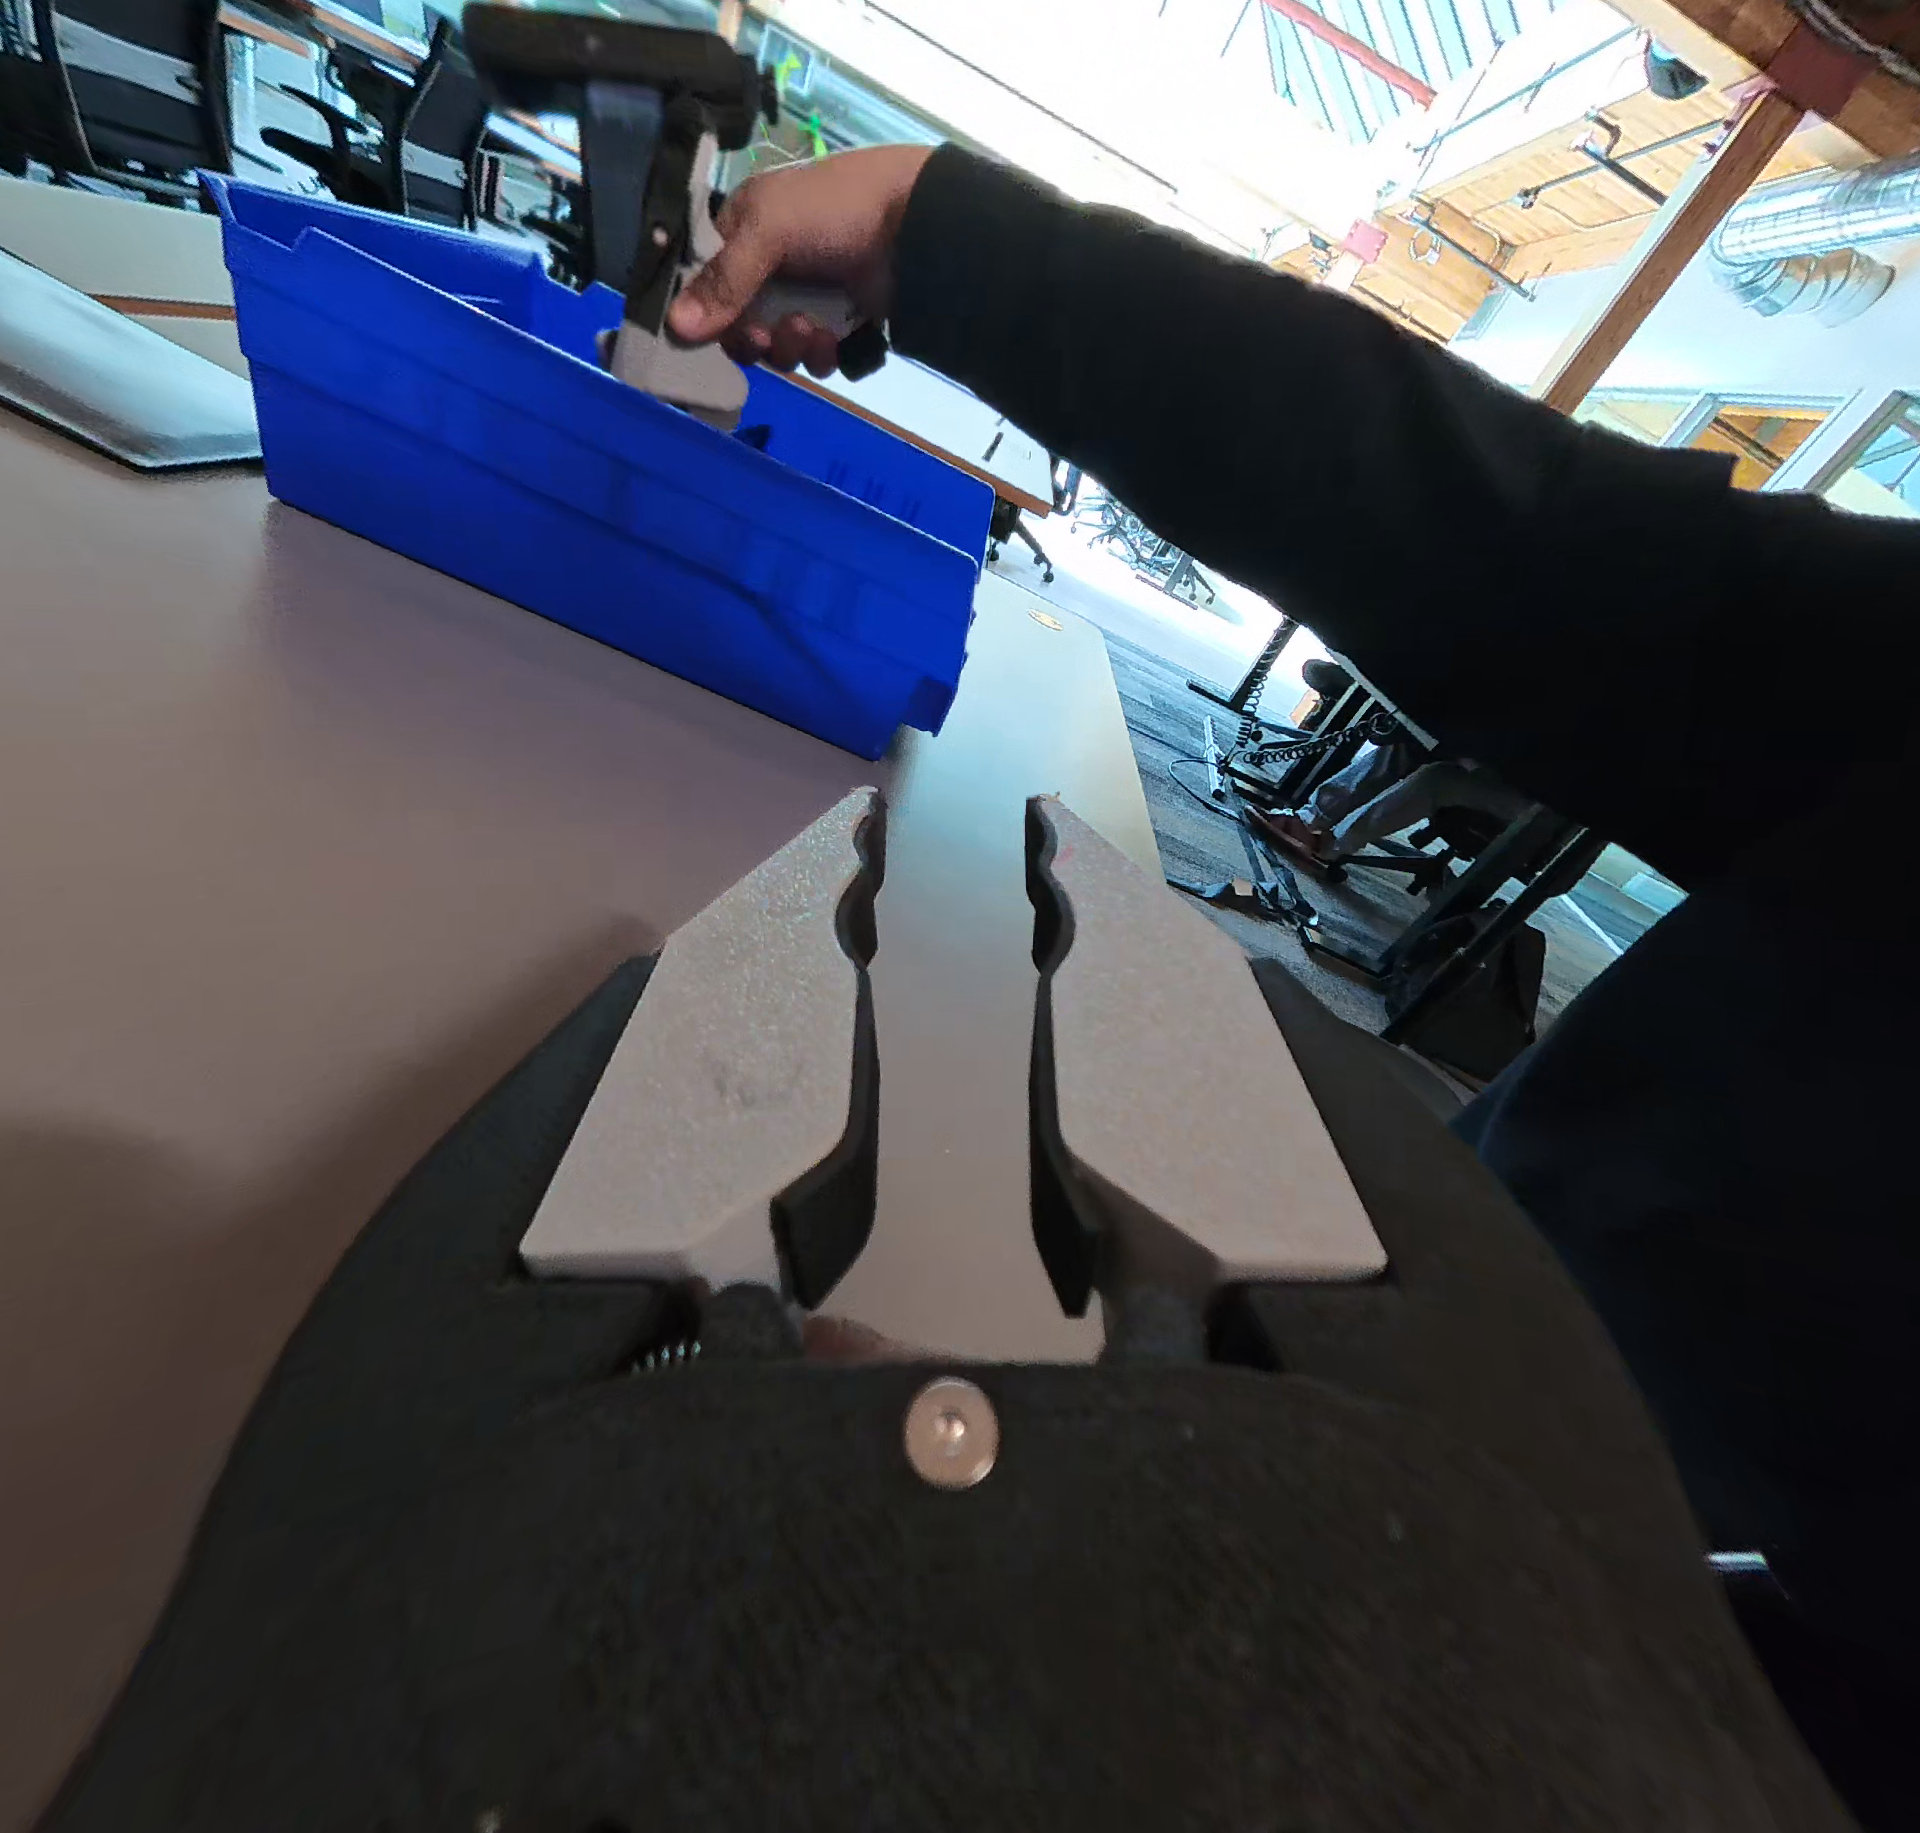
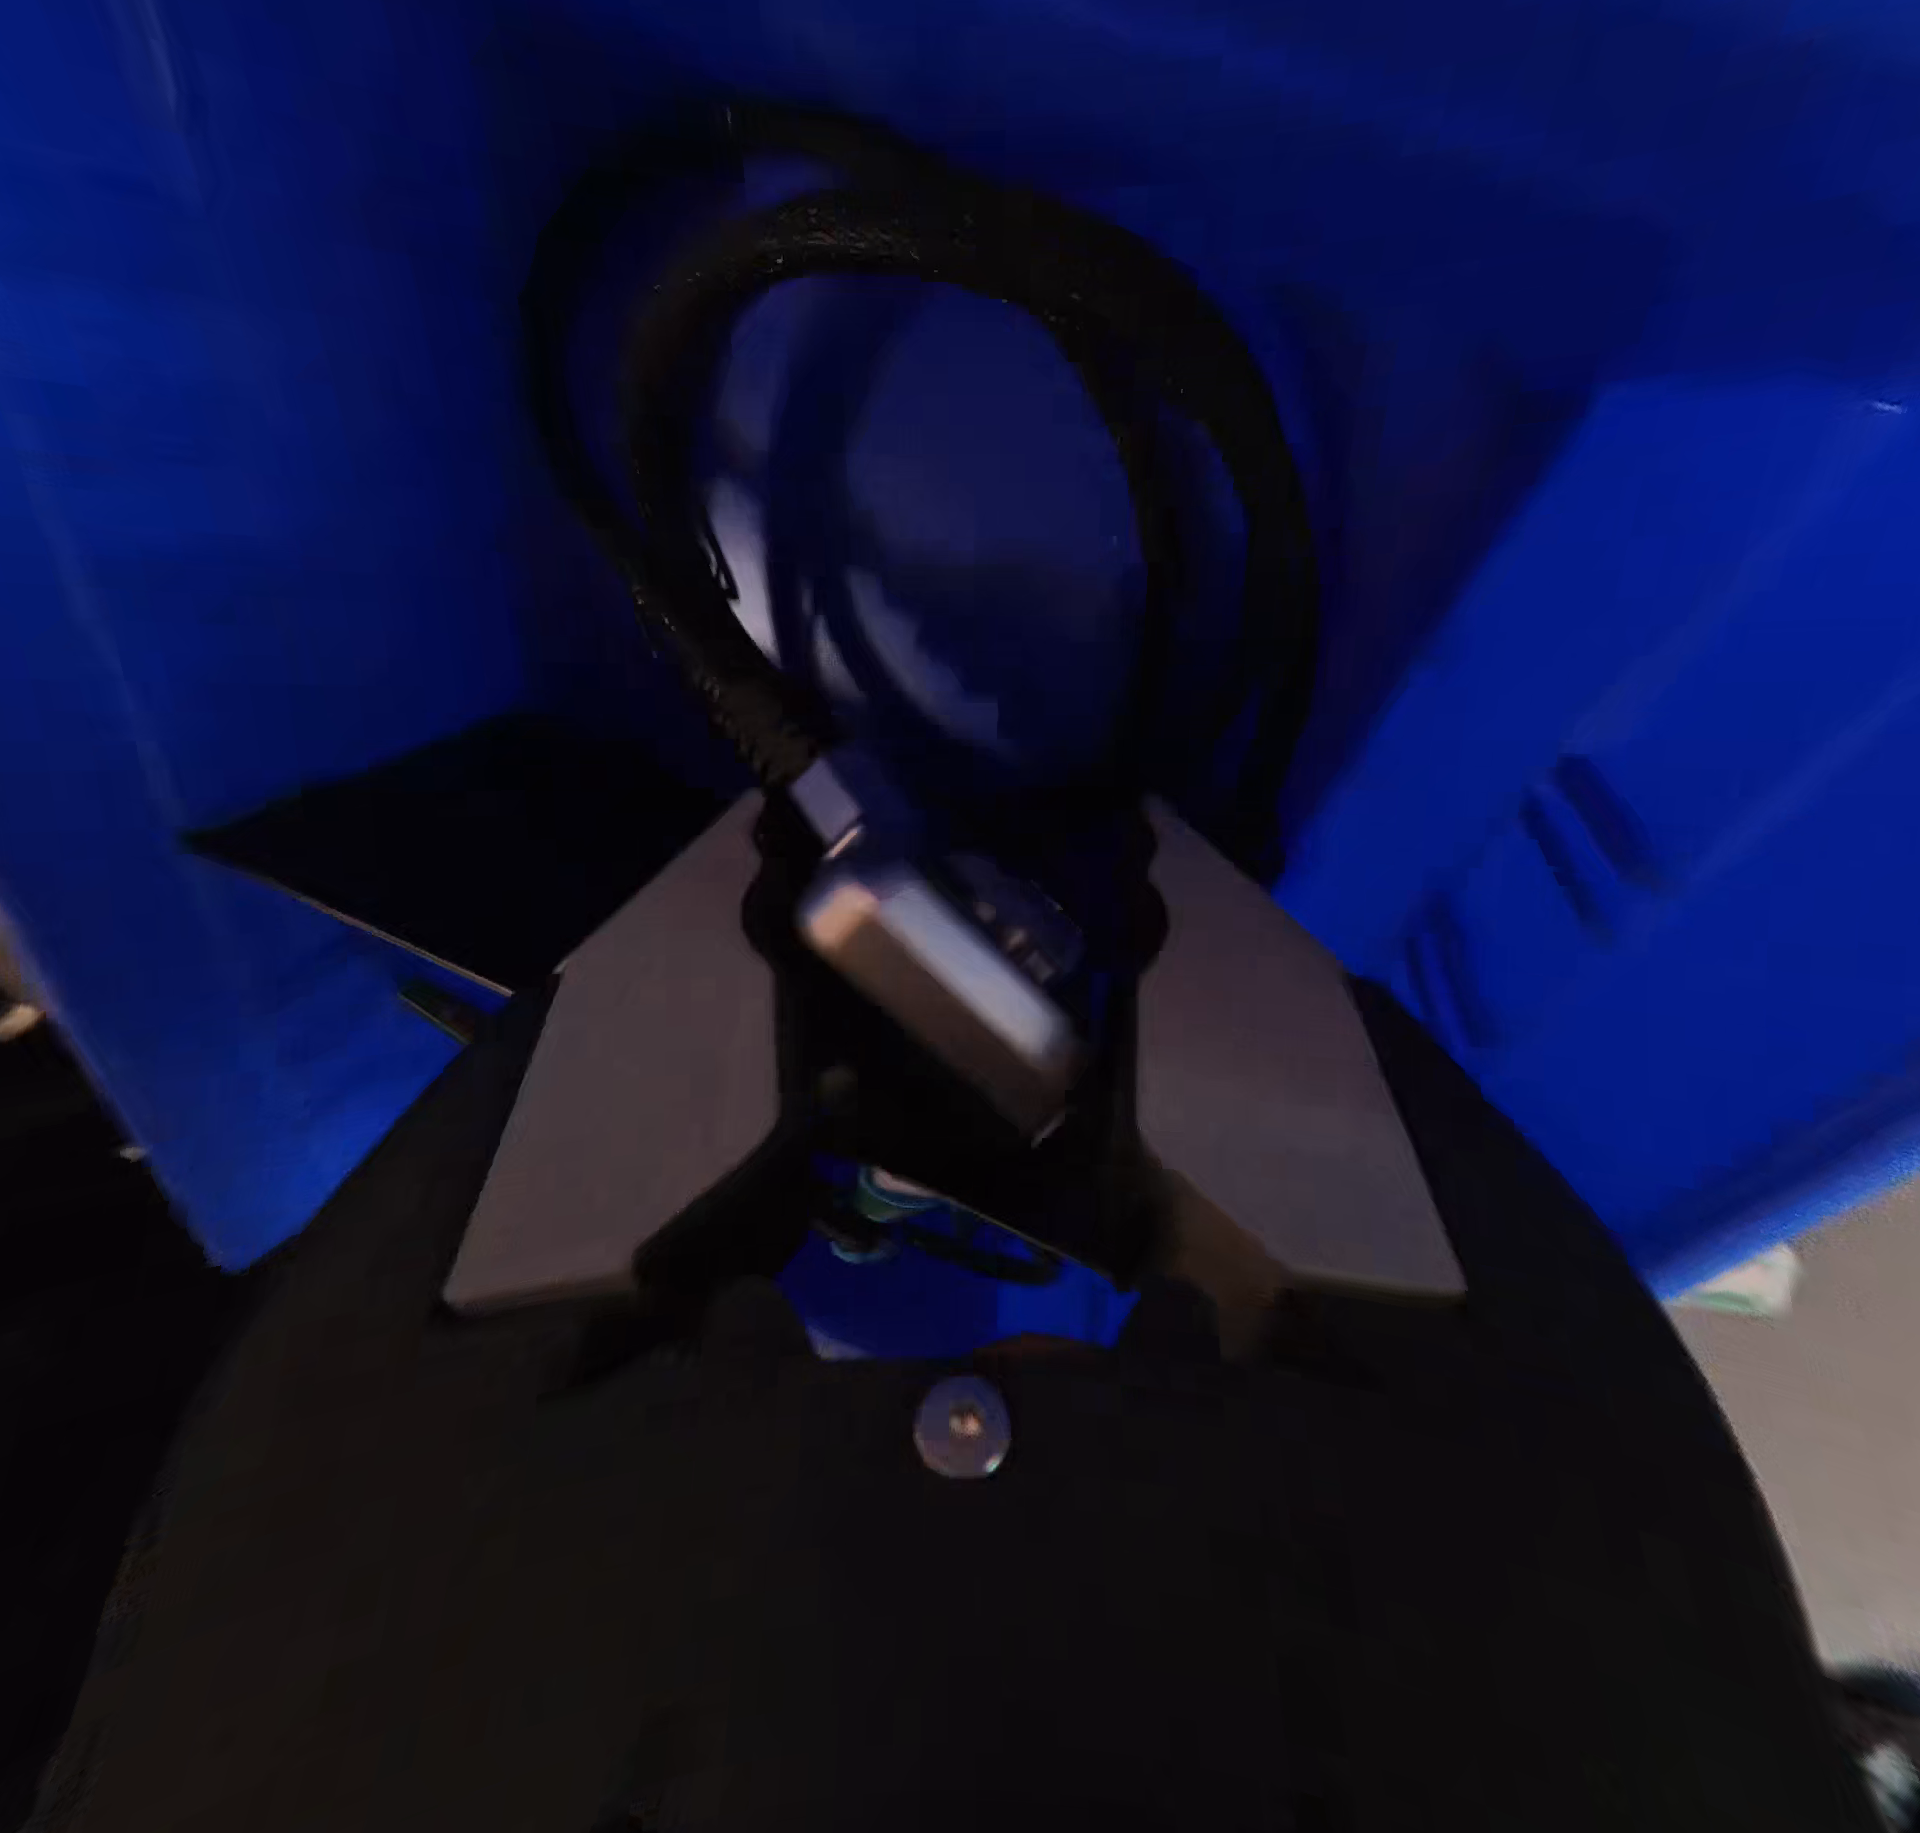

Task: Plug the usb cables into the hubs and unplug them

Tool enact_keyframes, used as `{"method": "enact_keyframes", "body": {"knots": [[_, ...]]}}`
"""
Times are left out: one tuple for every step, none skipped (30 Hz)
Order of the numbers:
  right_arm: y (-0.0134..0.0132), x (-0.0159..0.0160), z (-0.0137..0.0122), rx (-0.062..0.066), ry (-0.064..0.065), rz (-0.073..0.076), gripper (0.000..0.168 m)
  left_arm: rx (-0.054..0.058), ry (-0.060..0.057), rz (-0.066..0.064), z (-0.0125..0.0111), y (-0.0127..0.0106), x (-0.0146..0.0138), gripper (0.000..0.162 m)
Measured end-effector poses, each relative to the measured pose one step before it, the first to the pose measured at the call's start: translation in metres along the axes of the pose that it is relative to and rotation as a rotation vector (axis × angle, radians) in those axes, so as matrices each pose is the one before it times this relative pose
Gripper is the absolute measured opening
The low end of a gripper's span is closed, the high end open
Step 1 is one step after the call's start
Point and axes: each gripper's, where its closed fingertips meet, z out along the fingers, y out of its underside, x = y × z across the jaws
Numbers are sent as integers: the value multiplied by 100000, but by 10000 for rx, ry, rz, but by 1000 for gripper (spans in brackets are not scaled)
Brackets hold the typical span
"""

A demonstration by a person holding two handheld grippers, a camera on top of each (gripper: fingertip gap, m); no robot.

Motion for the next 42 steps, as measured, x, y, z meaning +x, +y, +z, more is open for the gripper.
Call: {"method": "enact_keyframes", "body": {"knots": [[151,491,326,-309,329,-71,63,-29,11,7,40,48,28,25],[-299,248,-20,13,399,-303,67,-30,16,25,38,46,63,25],[-337,231,-228,81,527,-433,68,-36,28,34,44,53,95,25],[-362,344,-411,116,682,-488,71,-32,34,18,51,56,87,25],[-361,501,-548,136,828,-483,76,-33,35,-2,43,49,60,25],[-399,307,-665,190,717,-454,77,-23,41,-12,20,41,62,25],[-464,-57,-783,279,438,-406,76,4,36,-20,-8,5,39,25],[-430,-149,-903,296,299,-323,74,17,35,-31,-27,-11,49,25],[-310,97,-995,254,346,-208,73,10,36,-33,-29,-11,32,25],[-270,417,-1082,261,439,-76,73,7,32,-27,-20,2,40,25],[-330,475,-1131,332,394,35,72,5,20,-14,-13,7,19,25],[-450,236,-1200,446,222,101,73,-6,14,4,4,2,26,25],[-682,-1,-1312,629,105,172,72,-15,5,10,14,28,16,25],[-991,-275,-1437,861,-3,267,70,-16,-3,12,22,22,12,25],[-1372,-849,-1521,1114,-271,332,69,-16,-9,25,19,23,18,25],[-1655,-1633,-1495,1315,-636,315,70,-19,-12,39,28,25,27,25],[-1726,-2173,-1319,1369,-809,288,68,-21,-4,38,18,35,28,25],[-1487,-2354,-1010,1255,-776,255,67,-19,-1,33,25,19,33,25],[-1078,-2445,-645,1044,-735,175,69,-11,-27,23,22,24,-9,25],[-681,-2544,-305,863,-727,88,69,13,-46,11,-13,-14,-37,26],[-323,-2424,6,753,-634,63,69,74,-28,-11,-82,-79,17,26],[15,-2196,308,631,-517,64,68,107,-2,-69,-104,-95,112,26],[415,-2043,569,455,-482,37,68,82,11,-139,-125,-56,241,27],[763,-1784,764,281,-411,9,68,69,-51,-140,-181,-106,338,31],[1007,-1494,879,137,-317,-33,68,41,1,-13,-301,-206,625,33],[1124,-1229,935,47,-244,-99,67,9,22,129,-452,-342,851,34],[1159,-941,960,-15,-136,-164,66,34,-84,214,-618,-615,829,34],[1142,-672,952,-76,-34,-213,66,3,-206,247,-814,-825,707,34],[1037,-531,926,-102,-6,-238,64,-23,-294,242,-1060,-1050,540,35],[864,-440,839,-132,36,-263,63,12,-403,181,-1308,-1308,275,35],[676,-318,679,-236,167,-406,61,12,-603,6,-1564,-1426,-234,34],[217,-374,467,-80,209,-510,59,15,-649,-135,-1780,-1535,-590,34],[-341,-571,264,202,151,-430,58,163,-476,-80,-1949,-1765,-556,34],[-598,-786,123,277,40,-341,57,278,-512,62,-2066,-1911,-770,34],[-575,-951,126,232,-70,-301,55,161,-805,299,-2055,-1743,-1408,33],[-363,-868,223,140,-61,-267,56,-38,-1102,502,-1919,-1334,-2216,33],[-45,-598,345,33,44,-219,57,-209,-1226,500,-1682,-826,-2920,33],[259,-388,425,-46,83,-174,59,-450,-1321,382,-1263,-95,-3597,33],[525,-315,490,-95,18,-139,59,-672,-1266,229,-689,653,-3870,35],[761,-300,510,-150,-65,-47,58,-847,-830,65,-4,1300,-3298,37],[832,-305,466,-153,-142,111,58,-1064,-276,-73,535,1849,-2364,41],[735,-383,404,-63,-233,278,57,-1051,14,-163,846,1890,-1712,44]]}}
